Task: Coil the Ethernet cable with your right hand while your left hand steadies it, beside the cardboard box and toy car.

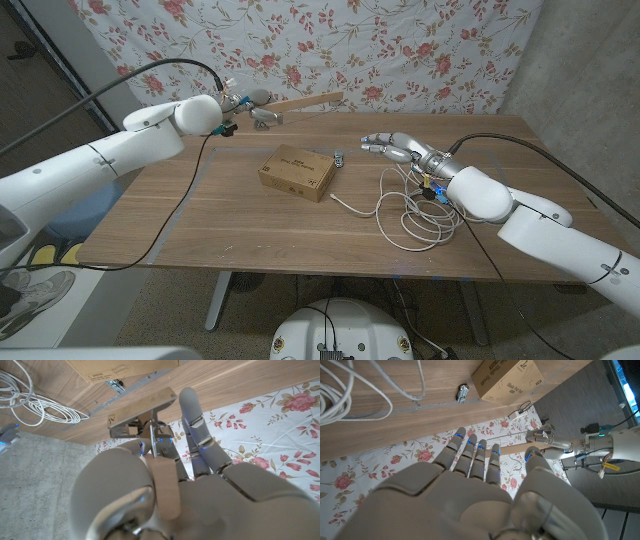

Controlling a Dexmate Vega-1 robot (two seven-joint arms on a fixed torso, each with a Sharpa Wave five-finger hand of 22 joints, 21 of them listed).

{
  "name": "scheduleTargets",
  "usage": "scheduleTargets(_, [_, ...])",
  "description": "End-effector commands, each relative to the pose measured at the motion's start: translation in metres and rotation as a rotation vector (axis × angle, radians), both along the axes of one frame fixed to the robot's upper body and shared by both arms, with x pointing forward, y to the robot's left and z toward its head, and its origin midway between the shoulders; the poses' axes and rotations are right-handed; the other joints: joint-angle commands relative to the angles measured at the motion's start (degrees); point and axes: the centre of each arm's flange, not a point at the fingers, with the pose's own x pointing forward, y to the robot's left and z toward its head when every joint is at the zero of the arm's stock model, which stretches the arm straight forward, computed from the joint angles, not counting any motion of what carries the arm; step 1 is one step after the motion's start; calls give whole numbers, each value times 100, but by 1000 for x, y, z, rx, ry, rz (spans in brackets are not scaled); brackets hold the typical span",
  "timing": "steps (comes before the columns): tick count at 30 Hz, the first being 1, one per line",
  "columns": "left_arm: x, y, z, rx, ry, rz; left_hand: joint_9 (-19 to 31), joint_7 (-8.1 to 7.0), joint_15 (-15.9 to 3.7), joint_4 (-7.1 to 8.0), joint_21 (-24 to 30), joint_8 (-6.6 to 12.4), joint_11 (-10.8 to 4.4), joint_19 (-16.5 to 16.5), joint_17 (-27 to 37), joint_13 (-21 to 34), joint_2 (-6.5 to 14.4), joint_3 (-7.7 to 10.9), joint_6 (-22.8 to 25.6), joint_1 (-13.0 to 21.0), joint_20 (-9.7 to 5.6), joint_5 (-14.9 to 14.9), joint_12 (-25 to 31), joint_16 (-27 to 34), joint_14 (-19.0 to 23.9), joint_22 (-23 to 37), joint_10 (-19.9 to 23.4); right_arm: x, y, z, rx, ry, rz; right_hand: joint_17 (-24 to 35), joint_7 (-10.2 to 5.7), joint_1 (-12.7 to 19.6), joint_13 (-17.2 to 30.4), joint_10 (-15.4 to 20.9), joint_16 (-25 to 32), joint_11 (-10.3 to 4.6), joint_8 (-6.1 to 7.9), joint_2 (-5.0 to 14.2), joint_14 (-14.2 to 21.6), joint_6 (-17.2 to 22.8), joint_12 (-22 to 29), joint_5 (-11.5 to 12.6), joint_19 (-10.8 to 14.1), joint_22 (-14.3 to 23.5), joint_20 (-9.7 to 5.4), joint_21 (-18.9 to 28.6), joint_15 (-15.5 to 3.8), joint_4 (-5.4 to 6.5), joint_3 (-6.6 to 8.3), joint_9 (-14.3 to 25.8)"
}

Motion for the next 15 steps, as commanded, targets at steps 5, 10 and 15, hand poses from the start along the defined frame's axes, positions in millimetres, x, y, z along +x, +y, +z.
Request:
scheduleTargets(5, [-7, -13, 15, 44, 33, -89, 19, -27, -1424, 14, 62, 58, -28, -1726, 76, 0, -81, 34, -6, 27, 357, 82, 35, 14, 2065, -14, 12, -29, 47, -4, -276, 10, -52, 42, -6, 65, 16, -52, -41, -49, 12, -112, -138, 39, -45, 34, -39, 14, 48, -2, 2, -54, -9, 13])
scheduleTargets(10, [-11, -18, 17, 61, 40, -111, 5, -15, -1425, 16, 86, 63, -14, -1754, 78, 4, -82, 29, -9, 33, 361, 111, 53, 1, 2057, -17, 12, -35, 61, -6, -344, -14, -83, 56, -22, 92, 19, -98, -51, -63, -11, -133, -178, -8, -67, 45, -59, 14, 49, -12, 9, -59, -19, 15])
scheduleTargets(15, [-13, -19, 15, 68, 45, -122, 14, -16, -1432, 13, 97, 75, -12, -1753, 89, 8, -74, 22, -25, 43, 364, 131, 68, 6, 2062, -54, 9, -39, 74, -10, -409, -62, -142, 65, -32, 121, 22, -112, -52, -87, -20, -145, -189, -26, -75, 54, -69, 15, 59, -18, 1, -68, -22, 16])
